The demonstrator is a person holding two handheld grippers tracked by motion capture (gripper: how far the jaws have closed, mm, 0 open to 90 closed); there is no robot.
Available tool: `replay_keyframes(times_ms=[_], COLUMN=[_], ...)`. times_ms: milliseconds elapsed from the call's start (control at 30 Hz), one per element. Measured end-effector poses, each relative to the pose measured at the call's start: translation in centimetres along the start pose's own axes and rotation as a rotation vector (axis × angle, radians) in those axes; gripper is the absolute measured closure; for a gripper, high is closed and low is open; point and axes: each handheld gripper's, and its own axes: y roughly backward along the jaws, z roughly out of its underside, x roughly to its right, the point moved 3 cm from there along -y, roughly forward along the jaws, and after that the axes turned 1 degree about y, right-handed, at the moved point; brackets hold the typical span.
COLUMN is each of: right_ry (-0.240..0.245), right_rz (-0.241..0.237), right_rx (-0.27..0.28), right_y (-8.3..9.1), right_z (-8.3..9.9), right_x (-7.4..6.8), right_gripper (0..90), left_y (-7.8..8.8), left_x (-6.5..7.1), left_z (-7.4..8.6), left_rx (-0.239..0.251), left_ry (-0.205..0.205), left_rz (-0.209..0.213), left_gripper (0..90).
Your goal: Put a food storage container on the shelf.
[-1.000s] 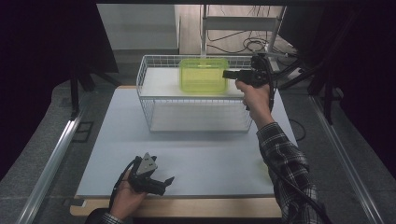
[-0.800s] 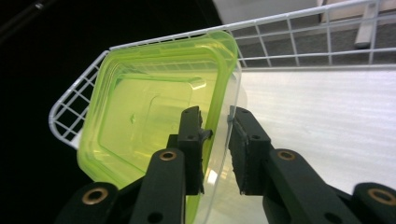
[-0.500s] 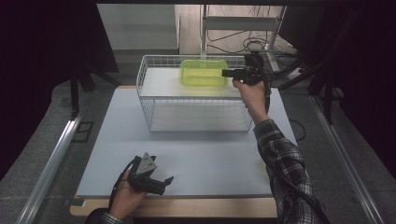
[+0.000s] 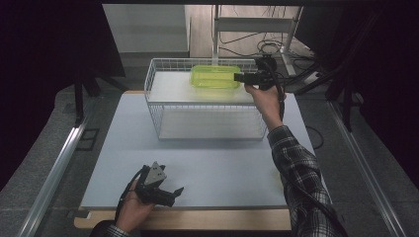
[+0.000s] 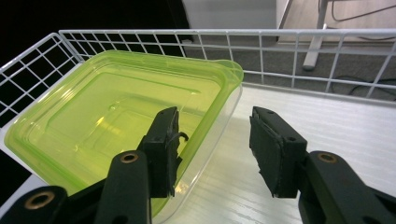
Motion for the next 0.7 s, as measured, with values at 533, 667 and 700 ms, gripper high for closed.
replay_keyframes(times_ms=[533, 667, 700], right_ry=[0.116, 0.149, 0.157], right_rz=[-0.072, -0.082, -0.084], right_rx=[0.016, 0.026, 0.029], right_y=[3.3, 4.0, 4.1], right_z=[0.9, 1.5, 1.6], right_x=[-2.4, -3.0, -3.1], right_gripper=[68.1, 59.3, 55.4], left_y=[0.1, 0.2, 0.2], left_x=[0.1, 0.0, 0.0], left_z=[-0.1, -0.2, -0.2], left_rx=[0.017, 0.026, 0.026], left_ry=[0.017, 0.042, 0.044], left_rz=[0.004, 0.017, 0.019], left_gripper=[1.9, 1.9, 1.9])
